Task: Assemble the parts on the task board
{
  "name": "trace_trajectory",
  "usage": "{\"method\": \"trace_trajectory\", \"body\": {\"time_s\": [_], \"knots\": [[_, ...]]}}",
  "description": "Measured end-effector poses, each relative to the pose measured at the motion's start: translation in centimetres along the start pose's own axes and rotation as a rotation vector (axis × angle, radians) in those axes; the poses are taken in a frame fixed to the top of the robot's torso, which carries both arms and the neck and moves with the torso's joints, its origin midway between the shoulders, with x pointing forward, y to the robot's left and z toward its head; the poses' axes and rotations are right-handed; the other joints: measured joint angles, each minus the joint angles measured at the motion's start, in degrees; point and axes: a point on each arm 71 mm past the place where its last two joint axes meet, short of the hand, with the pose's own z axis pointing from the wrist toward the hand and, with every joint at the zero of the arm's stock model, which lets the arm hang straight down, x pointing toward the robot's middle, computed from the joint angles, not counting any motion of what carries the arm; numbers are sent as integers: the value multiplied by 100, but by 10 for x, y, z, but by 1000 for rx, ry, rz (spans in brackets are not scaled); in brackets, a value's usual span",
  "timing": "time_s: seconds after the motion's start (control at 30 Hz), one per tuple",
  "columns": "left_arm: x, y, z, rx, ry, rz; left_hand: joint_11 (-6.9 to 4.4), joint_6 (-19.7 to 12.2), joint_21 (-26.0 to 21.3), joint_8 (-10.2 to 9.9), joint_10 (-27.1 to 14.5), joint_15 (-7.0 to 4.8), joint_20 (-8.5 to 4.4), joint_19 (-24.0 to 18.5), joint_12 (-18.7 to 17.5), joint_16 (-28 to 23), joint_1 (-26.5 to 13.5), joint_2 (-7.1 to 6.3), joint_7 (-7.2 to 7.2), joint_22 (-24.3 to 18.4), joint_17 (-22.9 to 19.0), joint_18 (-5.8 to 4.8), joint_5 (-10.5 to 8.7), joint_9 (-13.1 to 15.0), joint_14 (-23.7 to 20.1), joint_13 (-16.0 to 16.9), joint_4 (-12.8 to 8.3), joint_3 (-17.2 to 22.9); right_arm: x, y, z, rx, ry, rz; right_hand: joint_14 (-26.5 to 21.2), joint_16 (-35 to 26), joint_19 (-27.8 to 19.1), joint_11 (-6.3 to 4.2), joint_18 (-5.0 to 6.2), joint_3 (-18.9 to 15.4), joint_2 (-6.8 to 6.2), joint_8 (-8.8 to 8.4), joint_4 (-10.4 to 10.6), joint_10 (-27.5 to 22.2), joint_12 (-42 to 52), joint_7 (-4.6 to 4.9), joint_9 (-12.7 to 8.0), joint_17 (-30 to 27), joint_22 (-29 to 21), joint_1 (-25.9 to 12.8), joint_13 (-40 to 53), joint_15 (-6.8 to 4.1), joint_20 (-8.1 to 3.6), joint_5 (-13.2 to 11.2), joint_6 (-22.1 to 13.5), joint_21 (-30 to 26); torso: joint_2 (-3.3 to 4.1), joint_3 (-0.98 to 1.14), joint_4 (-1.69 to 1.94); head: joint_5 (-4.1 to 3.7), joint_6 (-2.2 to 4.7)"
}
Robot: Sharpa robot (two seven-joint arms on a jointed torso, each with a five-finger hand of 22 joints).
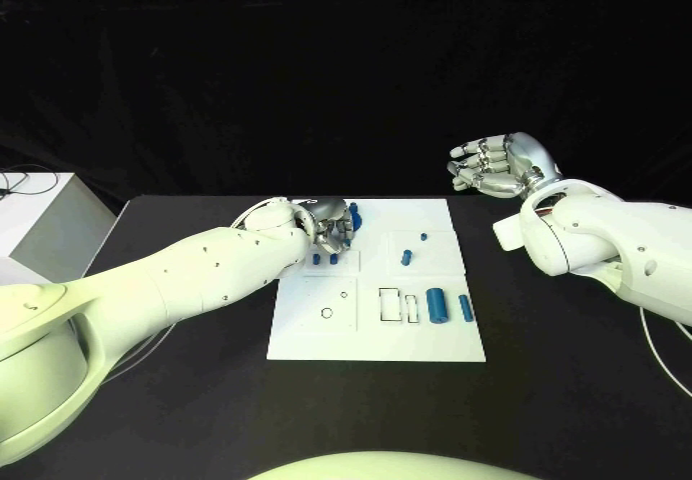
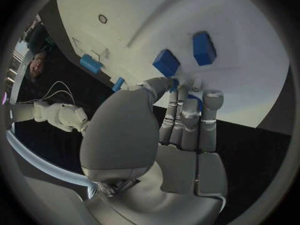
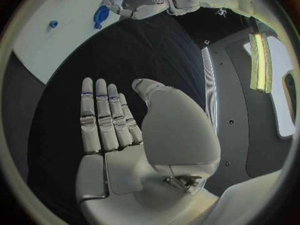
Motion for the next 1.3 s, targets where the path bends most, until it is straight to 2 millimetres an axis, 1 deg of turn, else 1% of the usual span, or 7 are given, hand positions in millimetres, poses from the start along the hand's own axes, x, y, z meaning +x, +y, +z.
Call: {"method": "trace_trajectory", "body": {"time_s": [0.33, 0.4, 0.43, 0.8, 0.83, 0.97, 1.3], "knots": [[0, 0, 1, -1, 5, -7, -30, 96, 57, 0, 77, -21, -20, 20, 1, 59, 0, 0, -11, 67, 12, 1, 0, -3, 21, -19, -43, 74, 0, 0, 0, 0, 0, 0, 0, 0, 0, 0, 0, 0, 0, 0, 0, 0, 0, 0, 0, -10, -16, 0, 1, 0, 0, 0, 0, 0, -1, -3, 1, -17, -14], [0, 0, 1, -1, 5, -8, -31, 154, 85, 0, 92, -21, -20, 20, 0, 70, 4, 4, -11, 86, 12, -53, 0, -3, 21, -32, -64, 95, 0, 0, 0, 0, 1, 0, 0, 0, 0, 0, 0, 0, 0, 0, 0, 0, 0, 0, 0, -10, -16, 0, 1, 0, 0, 0, 0, 0, -1, -3, 3, -19, -16], [0, 0, 1, -1, 5, -9, -53, 179, 85, 0, 114, -21, -20, 20, -22, 85, 27, 30, -9, 101, 12, -90, 0, -3, 21, -46, -73, 105, 0, 0, 0, 0, 1, 0, 0, 0, 0, 0, 0, 0, 0, 0, 0, 0, 0, 0, 0, -10, -16, 0, 1, 0, 0, 0, 0, 0, -1, -4, 3, -19, -18], [0, 1, 1, -3, 4, -15, -120, 560, 482, -11, 620, -102, -86, 336, -267, 338, 90, 214, 1, 540, 338, -97, -68, -1, 378, -150, -313, 344, 0, 0, 0, 0, 2, 0, 0, 0, 0, 0, 0, 0, 0, 0, 0, 0, 0, 0, 1, -10, -16, 0, 1, 0, 0, -1, 0, 0, -5, -4, 2, -23, -23], [0, 1, 1, -3, 2, -16, -121, 602, 523, -22, 670, -114, -113, 361, -290, 349, 84, 223, -4, 588, 373, -178, -69, 0, 422, -150, -341, 356, 0, 0, 0, 0, 3, 1, 0, 0, 0, 0, 0, 0, 0, 0, 0, 0, 0, 0, 1, -10, -16, 0, 1, 0, 0, -1, 0, 0, -5, -4, 1, -23, -22], [0, 2, 1, -2, -6, -20, -160, 677, 589, -36, 794, -144, -132, 421, -381, 371, 76, 262, -20, 683, 404, -178, -75, 16, 452, -163, -410, 406, 1, 0, 0, 0, 3, 1, 0, 0, 0, 0, 0, 0, 0, 0, 0, 0, 0, 0, 1, -10, -16, 0, 1, 0, 0, -1, 0, 0, -5, -3, 2, -22, -12], [-2, 4, -1, 2, -44, -42, -154, 747, 661, -111, 951, -144, -142, 471, -671, 371, 38, 311, -12, 778, 415, -177, -88, 24, 534, -224, -500, 465, 1, 0, 0, 1, 4, 1, 0, 0, 0, 0, 0, 16, 0, 0, -16, 0, 0, 0, -4, -20, -28, 0, 1, 0, 0, -1, 0, 0, -8, -3, -4, -23, 16]]}}
